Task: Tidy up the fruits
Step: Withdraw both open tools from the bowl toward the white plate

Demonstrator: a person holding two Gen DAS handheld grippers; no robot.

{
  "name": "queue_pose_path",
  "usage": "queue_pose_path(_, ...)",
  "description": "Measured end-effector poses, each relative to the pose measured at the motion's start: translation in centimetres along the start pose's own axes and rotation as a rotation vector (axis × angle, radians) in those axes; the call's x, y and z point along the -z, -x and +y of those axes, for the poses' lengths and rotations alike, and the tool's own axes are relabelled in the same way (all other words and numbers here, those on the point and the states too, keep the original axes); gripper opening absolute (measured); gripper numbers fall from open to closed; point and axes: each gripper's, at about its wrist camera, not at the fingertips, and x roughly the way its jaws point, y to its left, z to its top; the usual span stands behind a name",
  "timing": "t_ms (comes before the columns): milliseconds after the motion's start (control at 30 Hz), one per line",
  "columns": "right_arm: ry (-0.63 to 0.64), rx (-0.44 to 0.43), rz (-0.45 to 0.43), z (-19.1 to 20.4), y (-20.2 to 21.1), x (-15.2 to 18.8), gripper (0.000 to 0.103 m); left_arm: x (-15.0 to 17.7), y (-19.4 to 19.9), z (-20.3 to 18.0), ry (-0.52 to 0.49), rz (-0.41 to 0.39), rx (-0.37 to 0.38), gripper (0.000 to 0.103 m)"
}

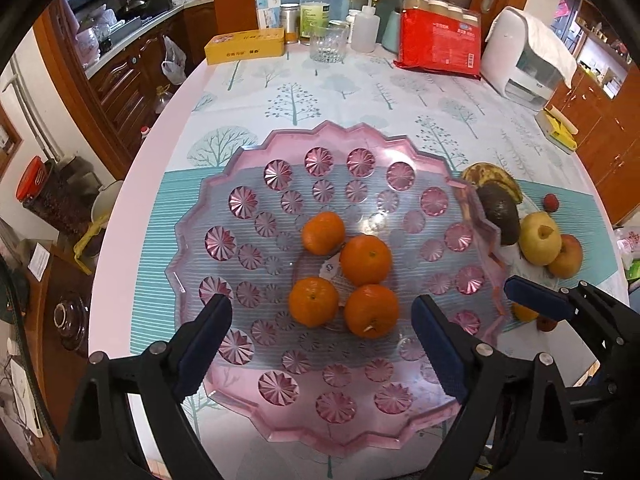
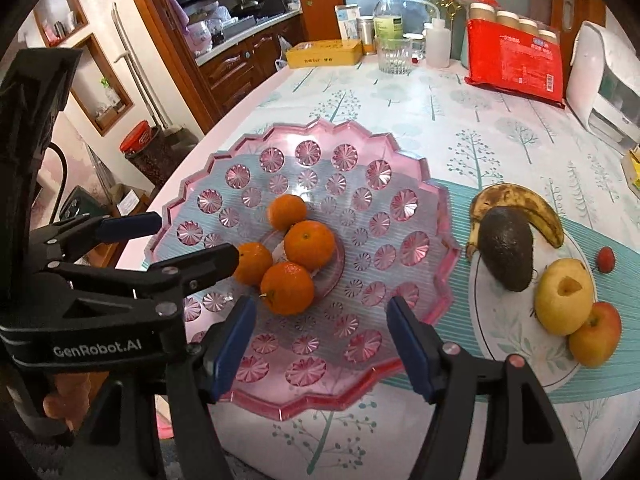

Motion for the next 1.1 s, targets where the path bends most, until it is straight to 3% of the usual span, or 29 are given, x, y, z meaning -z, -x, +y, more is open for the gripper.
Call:
queue_pose_path(400,-0.039,0.054,-0.06,-2.0,2.9,0.7,0.069,-0.7,1.3,-1.9,0.021,-0.009,0.028,0.091)
queue_pose_path(667,-0.063,0.105,-0.132,-5.5,6.8,1.5,0.069,-1.9,3.6,-5.8,-0.005,-0.063,0.045,0.091)
queue_pose_path(1100,-0.152,0.142,-0.192,-16.6,13.4,2.8,0.069,-3.0,5.4,-15.6,-0.006,-0.112,0.043,0.091)
